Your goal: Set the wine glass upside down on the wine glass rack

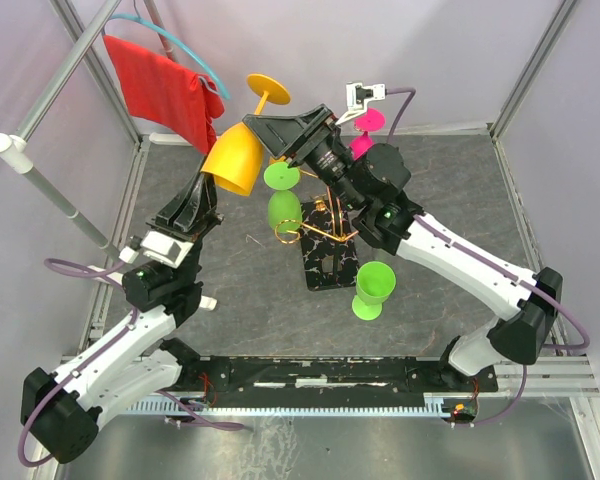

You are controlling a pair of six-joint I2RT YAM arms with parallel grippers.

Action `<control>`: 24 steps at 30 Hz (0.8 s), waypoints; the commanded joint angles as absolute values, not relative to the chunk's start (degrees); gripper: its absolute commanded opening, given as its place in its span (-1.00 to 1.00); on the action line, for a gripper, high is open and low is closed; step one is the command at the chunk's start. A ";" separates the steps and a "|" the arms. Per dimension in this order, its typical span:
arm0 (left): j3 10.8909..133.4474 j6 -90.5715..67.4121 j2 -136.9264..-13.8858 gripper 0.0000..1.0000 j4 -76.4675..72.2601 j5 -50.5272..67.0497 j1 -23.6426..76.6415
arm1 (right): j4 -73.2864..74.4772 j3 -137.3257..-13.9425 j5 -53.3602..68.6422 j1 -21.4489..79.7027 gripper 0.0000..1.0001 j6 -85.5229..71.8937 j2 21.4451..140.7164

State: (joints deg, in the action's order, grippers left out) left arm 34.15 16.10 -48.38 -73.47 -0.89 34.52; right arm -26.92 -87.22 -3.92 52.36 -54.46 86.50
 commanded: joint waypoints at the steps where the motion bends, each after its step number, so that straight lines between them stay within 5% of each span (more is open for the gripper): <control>1: 33.86 15.89 -48.02 -0.89 -77.48 0.28 34.76 | -29.43 -90.52 -2.47 52.03 0.32 -55.24 86.73; 24: 30.78 14.99 -45.49 -0.89 -79.65 0.55 34.71 | -30.27 -90.35 -1.66 51.24 -0.09 -55.65 87.80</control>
State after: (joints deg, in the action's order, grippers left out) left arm 31.05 15.99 -46.39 -75.64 -0.71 34.52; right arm -26.98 -87.96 -2.37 51.62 -55.48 87.92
